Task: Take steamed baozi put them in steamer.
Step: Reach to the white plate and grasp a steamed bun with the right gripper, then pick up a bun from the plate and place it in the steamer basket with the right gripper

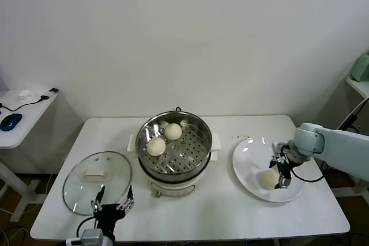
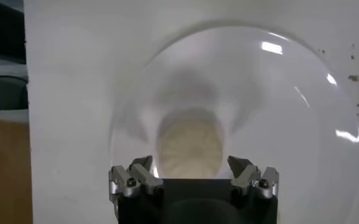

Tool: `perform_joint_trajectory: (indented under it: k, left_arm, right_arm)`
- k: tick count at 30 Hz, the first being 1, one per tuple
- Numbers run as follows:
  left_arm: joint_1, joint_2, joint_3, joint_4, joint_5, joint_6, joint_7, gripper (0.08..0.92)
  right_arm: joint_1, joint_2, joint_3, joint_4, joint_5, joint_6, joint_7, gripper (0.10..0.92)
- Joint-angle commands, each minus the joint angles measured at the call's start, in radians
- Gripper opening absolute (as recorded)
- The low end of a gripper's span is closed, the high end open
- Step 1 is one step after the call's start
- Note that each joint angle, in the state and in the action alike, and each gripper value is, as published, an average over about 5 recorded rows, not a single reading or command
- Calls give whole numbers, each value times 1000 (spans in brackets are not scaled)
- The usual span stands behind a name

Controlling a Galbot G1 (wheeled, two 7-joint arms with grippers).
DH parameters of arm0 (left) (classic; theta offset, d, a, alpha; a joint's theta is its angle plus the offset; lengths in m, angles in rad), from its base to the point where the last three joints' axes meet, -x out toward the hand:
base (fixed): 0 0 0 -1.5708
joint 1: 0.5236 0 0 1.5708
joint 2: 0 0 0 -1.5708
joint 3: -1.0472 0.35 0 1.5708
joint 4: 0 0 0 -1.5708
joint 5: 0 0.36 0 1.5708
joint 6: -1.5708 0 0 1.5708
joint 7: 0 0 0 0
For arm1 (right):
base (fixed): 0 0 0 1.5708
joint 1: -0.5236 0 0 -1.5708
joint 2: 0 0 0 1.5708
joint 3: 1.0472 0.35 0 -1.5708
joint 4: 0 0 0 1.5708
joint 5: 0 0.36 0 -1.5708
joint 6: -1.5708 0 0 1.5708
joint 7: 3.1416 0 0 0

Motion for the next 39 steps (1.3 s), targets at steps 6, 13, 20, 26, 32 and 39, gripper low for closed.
perform_joint_trajectory:
  k: [6,13,20,26,32,39]
  left_arm:
    - [-2,2,1,2,-1,0,0,823]
    - [-1,1,3,1,0,2,0,823]
    - [3,-1,3,-5,0,3,0,823]
    - [9,-1,2,-15,1,4,0,823]
    - [10,0,2,-27,0,8,-1,823]
    - [11,1,4,-37,1,7,-2,823]
  right_arm:
    - [-70,24,52,-32,-24,-8,13,809]
    - [-40,30,39,-27,-23,-6,-1,704]
    - [108,15,-39,21,15,5,-31,665]
    - [451,80,-259,57,94,84,-119,662]
    - [752,289,-322,16,146,290,-214,667]
    - [824,542,-170,66,195,571,-282,669]
